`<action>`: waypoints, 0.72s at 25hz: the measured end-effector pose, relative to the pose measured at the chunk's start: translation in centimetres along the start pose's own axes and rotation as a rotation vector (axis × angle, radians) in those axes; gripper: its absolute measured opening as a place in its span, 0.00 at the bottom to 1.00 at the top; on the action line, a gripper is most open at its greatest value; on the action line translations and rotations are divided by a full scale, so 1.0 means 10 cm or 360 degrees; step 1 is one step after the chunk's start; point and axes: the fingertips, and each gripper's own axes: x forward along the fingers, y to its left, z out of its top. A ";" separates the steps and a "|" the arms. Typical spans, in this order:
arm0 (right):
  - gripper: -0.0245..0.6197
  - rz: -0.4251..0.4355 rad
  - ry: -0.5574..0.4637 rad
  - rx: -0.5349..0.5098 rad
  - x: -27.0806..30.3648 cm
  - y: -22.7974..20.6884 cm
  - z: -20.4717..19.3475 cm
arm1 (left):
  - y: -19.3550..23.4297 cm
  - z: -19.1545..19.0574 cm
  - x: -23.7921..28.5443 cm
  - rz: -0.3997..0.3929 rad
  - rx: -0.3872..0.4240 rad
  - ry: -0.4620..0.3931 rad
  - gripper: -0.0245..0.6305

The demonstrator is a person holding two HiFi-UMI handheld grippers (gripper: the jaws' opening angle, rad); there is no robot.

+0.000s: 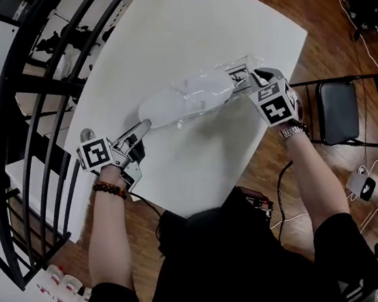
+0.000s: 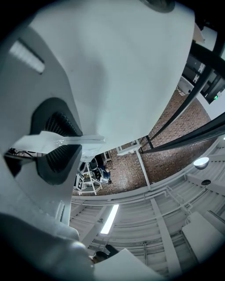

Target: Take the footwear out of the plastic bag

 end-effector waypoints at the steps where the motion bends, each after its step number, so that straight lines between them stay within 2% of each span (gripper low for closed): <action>1: 0.09 -0.0010 0.0005 0.0000 0.00 -0.03 -0.01 | 0.00 0.00 -0.02 0.0000 -0.0008 -0.0010 0.15; 5: 0.09 -0.0052 0.0024 0.0001 -0.01 -0.12 -0.04 | -0.07 0.01 -0.11 -0.0071 -0.0069 -0.0067 0.15; 13: 0.08 -0.0120 0.0062 0.0020 -0.03 -0.37 -0.12 | -0.01 0.07 -0.31 -0.0035 -0.0078 -0.0165 0.15; 16: 0.08 -0.0134 0.0076 0.0036 -0.03 -0.43 -0.15 | 0.13 0.07 -0.44 0.0048 -0.0062 -0.0201 0.15; 18: 0.08 -0.0147 0.0080 0.0042 -0.05 -0.46 -0.15 | 0.12 0.07 -0.50 0.0032 -0.0079 -0.0231 0.15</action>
